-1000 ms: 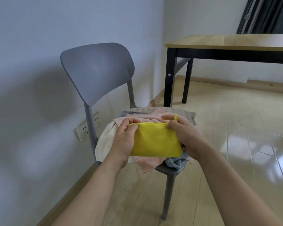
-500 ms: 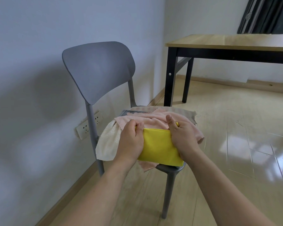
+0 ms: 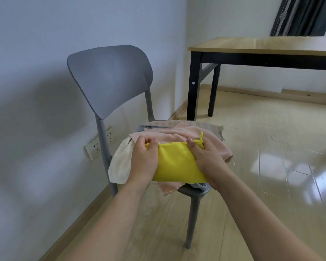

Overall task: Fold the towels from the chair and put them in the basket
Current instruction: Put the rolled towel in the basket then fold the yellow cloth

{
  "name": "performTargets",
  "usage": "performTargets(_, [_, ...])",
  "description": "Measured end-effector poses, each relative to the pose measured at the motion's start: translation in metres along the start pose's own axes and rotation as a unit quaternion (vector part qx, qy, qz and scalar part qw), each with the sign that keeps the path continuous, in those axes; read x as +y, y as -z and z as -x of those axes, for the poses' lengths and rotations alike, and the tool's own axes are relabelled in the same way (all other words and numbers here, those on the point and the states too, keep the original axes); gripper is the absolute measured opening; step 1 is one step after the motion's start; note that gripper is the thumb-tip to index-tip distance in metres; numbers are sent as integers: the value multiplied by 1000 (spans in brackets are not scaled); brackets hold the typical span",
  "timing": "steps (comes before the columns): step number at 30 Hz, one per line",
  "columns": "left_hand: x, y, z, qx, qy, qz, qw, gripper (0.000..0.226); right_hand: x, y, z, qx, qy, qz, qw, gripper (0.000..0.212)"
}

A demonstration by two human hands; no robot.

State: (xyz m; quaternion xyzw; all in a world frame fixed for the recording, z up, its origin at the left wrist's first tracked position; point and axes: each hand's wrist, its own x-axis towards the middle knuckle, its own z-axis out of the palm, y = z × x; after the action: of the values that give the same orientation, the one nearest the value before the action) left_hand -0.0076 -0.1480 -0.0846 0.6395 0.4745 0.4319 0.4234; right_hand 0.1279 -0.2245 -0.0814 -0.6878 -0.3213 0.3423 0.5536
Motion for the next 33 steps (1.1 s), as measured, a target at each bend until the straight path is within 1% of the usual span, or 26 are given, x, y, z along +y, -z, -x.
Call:
performTargets(1, [-1,0,-2,-20,57,28,998,21,-1,0,1,8,32,4,999,27])
performTargets(2, [-3,1,-4,-46,115,57,991,28,-1,0,1,12,63,7,998,19])
performTargets(4, [-5,3,-5,-93,204,91,970,37,-1,-1,2,14,100,12,995,14])
performTargets(6, [-8,4,-4,-122,238,90,959,43,1,-3,1,21,116,21,993,16])
performTargets(7, [-10,4,-4,-131,235,85,959,43,3,-3,1,29,116,28,992,19])
performTargets(9, [-12,2,-4,-127,199,70,969,34,7,-4,-3,50,110,44,992,31])
performTargets(10, [-12,1,-4,-115,170,54,977,32,8,-4,-5,61,105,50,991,37])
performTargets(13, [-9,-1,-2,-50,57,-20,997,38,9,-3,-8,87,93,59,990,45])
performTargets(16, [-4,-3,2,10,-53,-94,994,40,9,-2,-9,102,84,54,990,53])
performTargets(18, [-3,-5,4,34,-99,-118,987,36,9,-2,-10,115,80,44,989,56])
performTargets(19, [-2,-6,4,41,-112,-117,986,34,9,-1,-10,120,83,40,988,54])
performTargets(23, [2,-10,5,59,-129,-97,985,38,9,1,-13,132,98,40,985,37])
performTargets(25, [3,-12,3,41,-112,-92,989,43,9,3,-14,148,112,47,982,37])
performTargets(27, [3,-11,4,14,-84,-78,993,49,5,5,-13,156,124,48,979,31])
performTargets(29, [4,-7,7,3,-64,-73,995,46,1,4,-6,143,116,51,982,27])
performTargets(30, [4,-4,10,8,-57,-74,996,41,2,2,-3,131,108,55,984,31])
performTargets(31, [6,-1,12,15,-53,-76,996,35,2,0,1,117,92,63,987,39])
performTargets(33, [10,5,17,26,-56,-84,995,33,-3,-4,15,77,47,96,991,62])
